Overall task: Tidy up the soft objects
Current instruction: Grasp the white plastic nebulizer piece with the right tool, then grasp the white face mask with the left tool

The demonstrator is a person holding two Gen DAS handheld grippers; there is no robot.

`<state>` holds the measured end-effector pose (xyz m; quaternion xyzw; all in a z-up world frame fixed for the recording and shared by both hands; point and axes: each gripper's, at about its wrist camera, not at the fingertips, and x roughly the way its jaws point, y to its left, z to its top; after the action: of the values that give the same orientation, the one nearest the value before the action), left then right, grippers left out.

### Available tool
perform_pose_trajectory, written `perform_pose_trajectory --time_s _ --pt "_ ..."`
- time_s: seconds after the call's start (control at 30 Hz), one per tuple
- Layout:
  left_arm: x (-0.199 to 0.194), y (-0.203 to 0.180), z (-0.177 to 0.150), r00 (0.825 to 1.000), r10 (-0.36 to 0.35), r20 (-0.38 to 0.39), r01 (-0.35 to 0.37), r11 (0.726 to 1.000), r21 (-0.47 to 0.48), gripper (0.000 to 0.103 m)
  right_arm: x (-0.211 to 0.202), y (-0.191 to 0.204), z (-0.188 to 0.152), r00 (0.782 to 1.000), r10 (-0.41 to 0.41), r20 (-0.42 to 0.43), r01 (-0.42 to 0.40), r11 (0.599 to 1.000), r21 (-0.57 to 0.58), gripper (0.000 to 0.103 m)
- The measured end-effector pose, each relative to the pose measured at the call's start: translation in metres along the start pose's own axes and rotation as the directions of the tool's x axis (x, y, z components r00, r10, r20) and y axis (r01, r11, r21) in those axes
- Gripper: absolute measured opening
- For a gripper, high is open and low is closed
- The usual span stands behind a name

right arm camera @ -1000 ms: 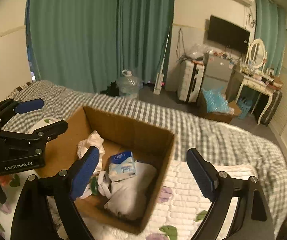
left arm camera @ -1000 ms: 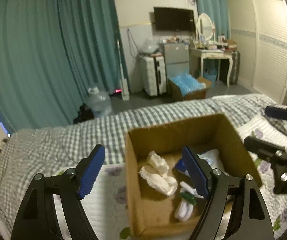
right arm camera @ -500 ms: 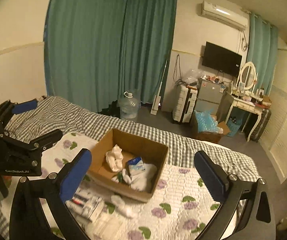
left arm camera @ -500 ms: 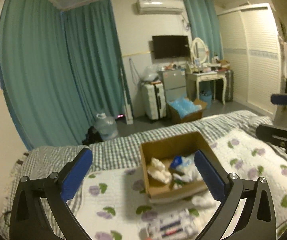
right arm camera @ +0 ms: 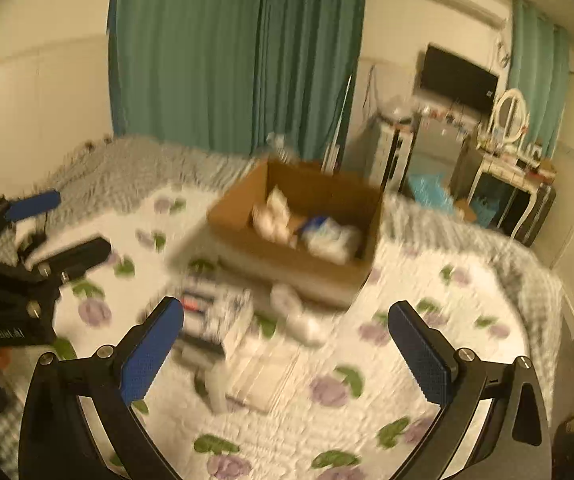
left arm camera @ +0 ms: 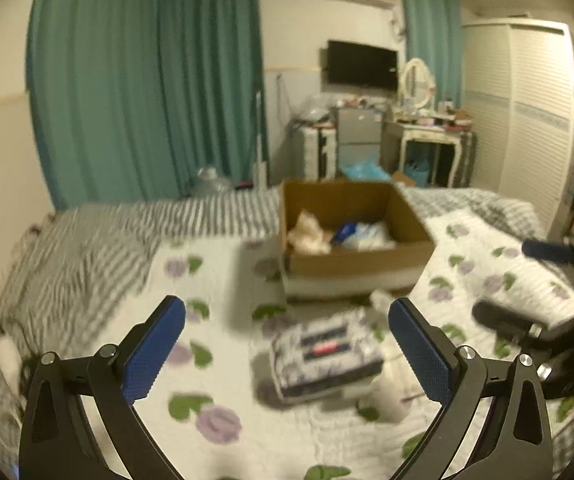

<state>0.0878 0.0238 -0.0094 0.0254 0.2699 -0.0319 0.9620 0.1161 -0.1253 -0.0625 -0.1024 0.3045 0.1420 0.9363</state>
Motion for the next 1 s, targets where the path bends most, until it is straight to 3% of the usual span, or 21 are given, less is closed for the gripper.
perform_pose_trajectory --time_s 0.13,0.27,0.37,0.43,0.5,0.7,1.0 --pt "0.022 0.003 -0.035 0.998 0.015 -0.059 -0.017 0.999 -0.027 0.103 0.048 0.011 -0.037 0.992 0.082 -0.099 -0.080 0.997 0.019 0.090" --pt "0.037 0.010 -0.059 0.993 0.047 -0.110 -0.047 0.999 -0.003 0.103 0.093 0.024 -0.071 0.965 0.142 -0.220 -0.136 0.990 0.043 0.070" --pt "0.046 0.016 -0.066 0.988 0.025 -0.151 -0.032 0.999 -0.040 0.103 0.112 0.033 -0.082 0.952 0.185 -0.246 -0.177 0.983 0.053 0.067" --pt "0.051 0.019 -0.070 0.985 0.031 -0.170 -0.041 0.998 -0.054 0.103 0.120 0.038 -0.084 0.944 0.205 -0.260 -0.198 0.979 0.054 0.056" --pt "0.054 0.021 -0.072 0.982 0.041 -0.183 -0.052 0.997 -0.057 0.103 0.125 0.041 -0.085 0.940 0.204 -0.272 -0.199 0.979 0.045 0.030" --pt "0.052 0.013 -0.072 0.983 0.053 -0.175 -0.058 0.998 -0.026 0.103 0.097 0.031 -0.077 0.936 0.269 -0.226 -0.255 0.963 0.091 0.028" --pt "0.051 -0.029 -0.064 0.978 0.016 -0.209 -0.013 1.000 0.015 0.103 0.052 -0.017 -0.051 0.971 0.156 -0.182 -0.147 0.987 0.064 0.028"
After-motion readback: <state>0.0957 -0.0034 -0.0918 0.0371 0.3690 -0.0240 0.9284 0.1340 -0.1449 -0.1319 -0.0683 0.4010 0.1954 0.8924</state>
